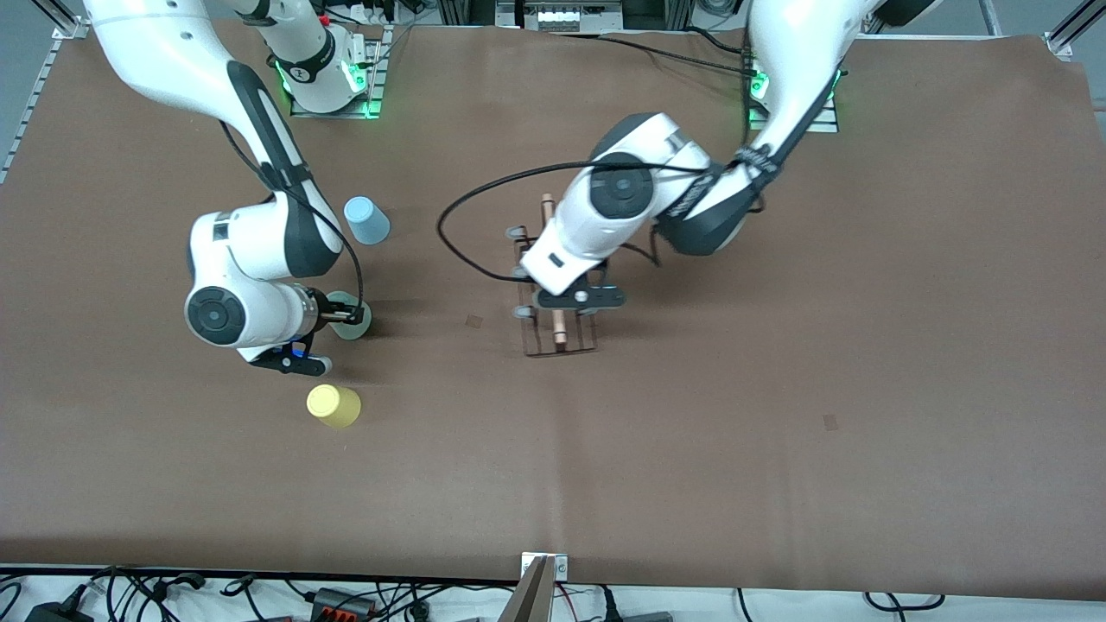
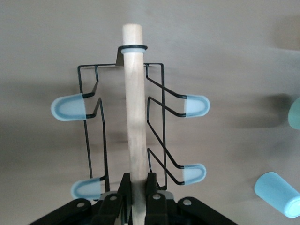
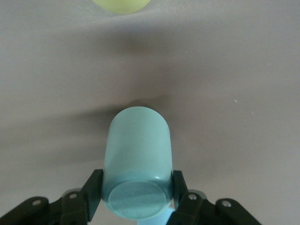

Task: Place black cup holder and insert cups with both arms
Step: 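Carry the black wire rack toward the table center with the left gripper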

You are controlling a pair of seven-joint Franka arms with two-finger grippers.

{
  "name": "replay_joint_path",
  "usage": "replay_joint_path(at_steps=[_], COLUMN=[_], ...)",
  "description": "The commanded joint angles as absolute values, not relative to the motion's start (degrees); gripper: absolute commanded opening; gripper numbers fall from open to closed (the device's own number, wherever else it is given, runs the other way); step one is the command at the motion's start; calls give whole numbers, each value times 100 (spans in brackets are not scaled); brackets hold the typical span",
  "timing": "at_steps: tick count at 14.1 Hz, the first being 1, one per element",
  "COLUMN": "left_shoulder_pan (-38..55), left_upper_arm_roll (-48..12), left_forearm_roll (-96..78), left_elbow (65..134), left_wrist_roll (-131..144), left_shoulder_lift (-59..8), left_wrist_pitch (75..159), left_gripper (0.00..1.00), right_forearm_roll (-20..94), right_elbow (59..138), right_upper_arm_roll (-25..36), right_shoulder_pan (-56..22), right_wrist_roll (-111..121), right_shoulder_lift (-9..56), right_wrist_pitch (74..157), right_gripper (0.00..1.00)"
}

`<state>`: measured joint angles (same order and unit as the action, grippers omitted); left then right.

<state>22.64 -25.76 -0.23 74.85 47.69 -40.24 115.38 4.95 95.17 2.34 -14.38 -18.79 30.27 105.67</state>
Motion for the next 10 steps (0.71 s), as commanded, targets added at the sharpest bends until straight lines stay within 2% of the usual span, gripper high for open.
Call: replay_joint_path(at_steps=[1, 4, 5, 7, 8, 9, 10], left_shoulder_pan=[2600, 3039, 3172, 3182, 3173, 3155, 3103], left_upper_arm_roll=[-2461, -2128, -2005, -1969, -1943, -1925, -1925], left_forearm_roll=[79, 219, 289, 308, 308, 299, 299], left_elbow=[6978, 7005, 7005, 7005, 6996, 6961, 6952], left_wrist_roll=[5087, 5142, 5142, 5089, 5089, 5098, 5098], left_shoulder_lift=[-4297, -4351, -4351, -4342, -4333, -4298, -4237], left_wrist_pitch=[11766, 11927, 11927, 11927, 11927, 11883, 11787], left_gripper=[3, 9, 18, 26, 37, 58, 65], right_forearm_roll=[580, 738, 782, 817, 817, 809, 817], right_elbow=[8555, 8420, 8420, 8420, 8420, 8420, 8411], right_upper_arm_roll=[229, 229, 229, 237, 229, 237, 237], right_shoulder_pan=[-1433, -1415, -1398, -1406, -1406, -1406, -1406], right_wrist_roll=[-1846, -1855, -1854, -1854, -1854, -1854, -1854], right_shoulder_lift=[2865, 2918, 2927, 2918, 2918, 2918, 2918], right_wrist_pitch=[9355, 9281, 9281, 9281, 9273, 9272, 9264], right_gripper=[18, 18, 18, 18, 18, 18, 18])
